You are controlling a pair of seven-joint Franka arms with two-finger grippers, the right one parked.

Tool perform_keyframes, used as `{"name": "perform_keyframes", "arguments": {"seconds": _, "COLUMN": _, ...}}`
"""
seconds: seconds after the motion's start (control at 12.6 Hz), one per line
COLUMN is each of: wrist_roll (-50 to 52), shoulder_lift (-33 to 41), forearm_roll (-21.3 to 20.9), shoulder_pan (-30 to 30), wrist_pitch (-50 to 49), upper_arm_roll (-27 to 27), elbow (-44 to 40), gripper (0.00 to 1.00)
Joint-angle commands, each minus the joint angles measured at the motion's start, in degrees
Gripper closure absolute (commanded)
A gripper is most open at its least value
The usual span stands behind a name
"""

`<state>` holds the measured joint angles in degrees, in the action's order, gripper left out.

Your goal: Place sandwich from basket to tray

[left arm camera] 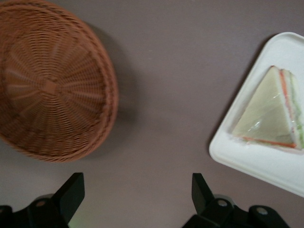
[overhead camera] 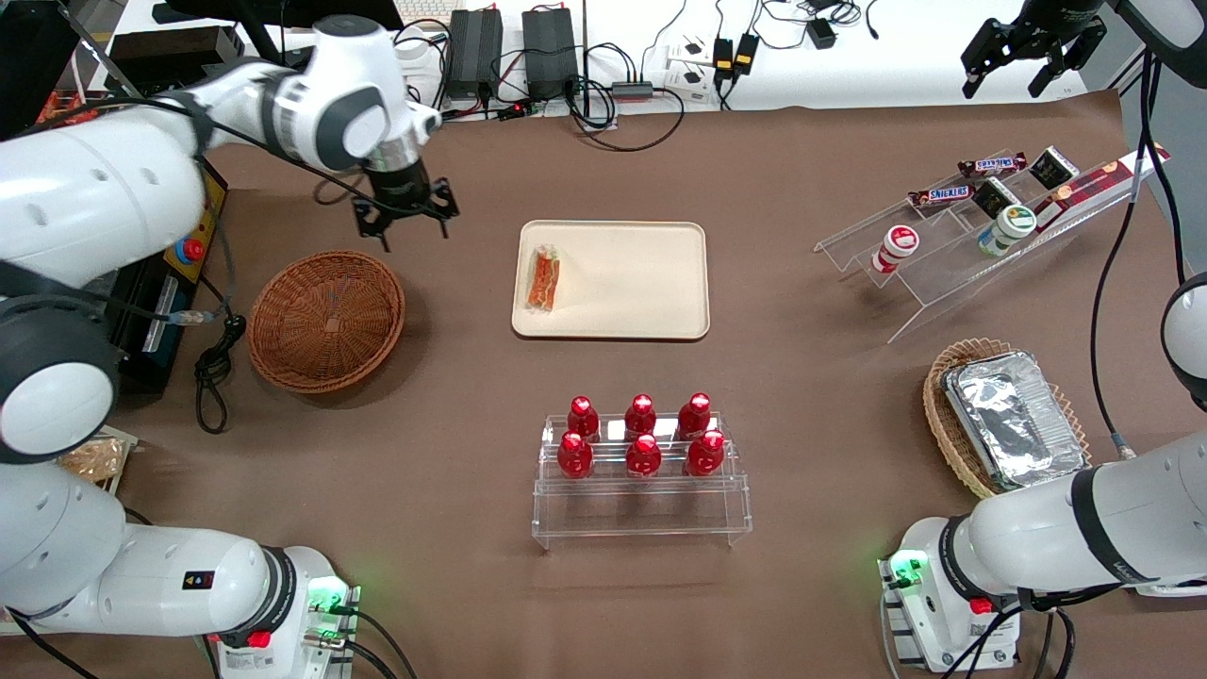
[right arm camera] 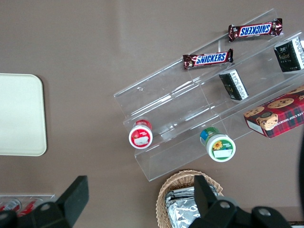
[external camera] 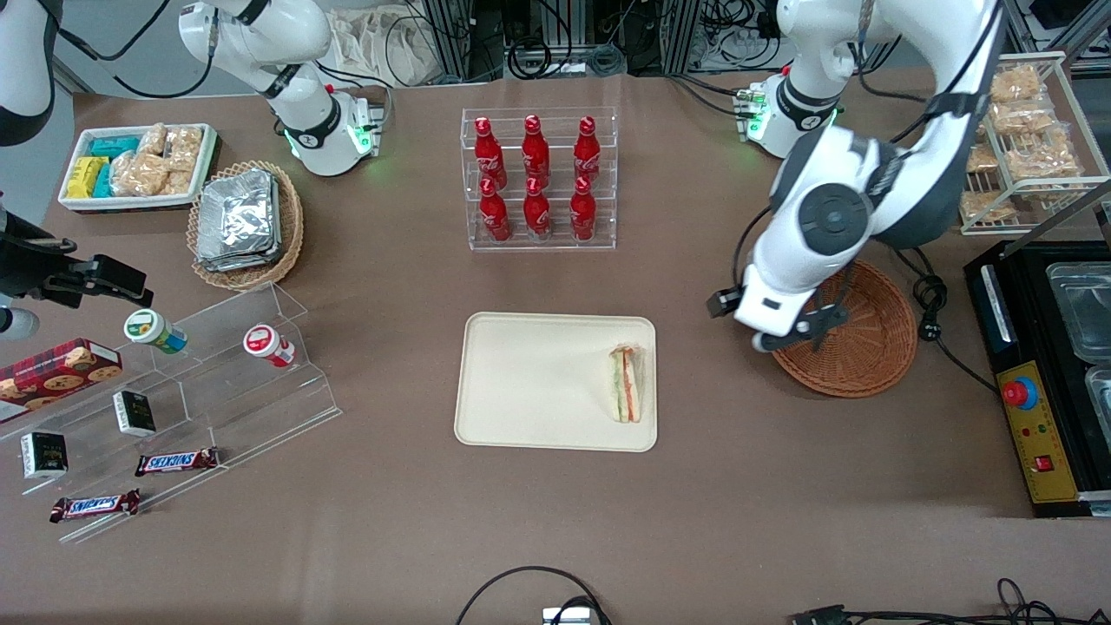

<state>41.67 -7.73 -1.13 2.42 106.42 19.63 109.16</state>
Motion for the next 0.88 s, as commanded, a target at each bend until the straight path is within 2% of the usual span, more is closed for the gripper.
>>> {"name": "perform_keyframes", "arguments": {"seconds": 0.0, "wrist_roll": -7.80, "shoulder_lift": 7.10, "forearm_roll": 2.01, "shoulder_pan": -6.18, "wrist_pitch": -4.71, "upper_arm_roll": 0.23, "elbow": 1.33, "gripper": 0.00}}
{"name": "perform_keyframes", "arguments": {"seconds": 0.16, "wrist_roll": -12.28, "shoulder_lift": 9.04, "forearm_roll": 1.92, "shoulder_pan": -8.82, "wrist_pitch": -7.44, "upper_arm_roll": 0.15, "elbow": 0.36, "gripper": 0.00}}
{"name": "perform_keyframes", "arguments": {"seconds": 0.4, "wrist_roll": -28.08, "shoulder_lift": 10.63, "forearm_roll": 3.58, "shoulder_pan": -16.28, "wrist_pitch": -15.67, "upper_arm_roll": 0.15, "elbow": -4.36, "gripper": 0.00}}
{"name": "perform_keyframes", "arguments": {"seconds": 0.56, "wrist_roll": -34.61, "shoulder_lift": 10.28, "forearm_roll": 3.24, "shoulder_pan": -19.90, "wrist_pitch": -19.75, "upper_arm_roll": 0.15, "elbow": -8.16, "gripper": 0.00}}
{"name": "perform_keyframes", "arguments": {"seconds": 0.72, "wrist_roll": -37.17, "shoulder_lift": 9.58, "forearm_roll": 2.54, "shoulder_pan": -20.88, "wrist_pitch": -20.80, "upper_arm_roll": 0.06, "elbow": -10.97, "gripper": 0.00}}
{"name": "perform_keyframes", "arguments": {"seconds": 0.8, "wrist_roll": -40.84, "shoulder_lift": 9.14, "forearm_roll": 0.88, "shoulder_pan": -20.79, "wrist_pitch": -21.59, "upper_arm_roll": 0.15, "elbow": -11.77, "gripper": 0.00}}
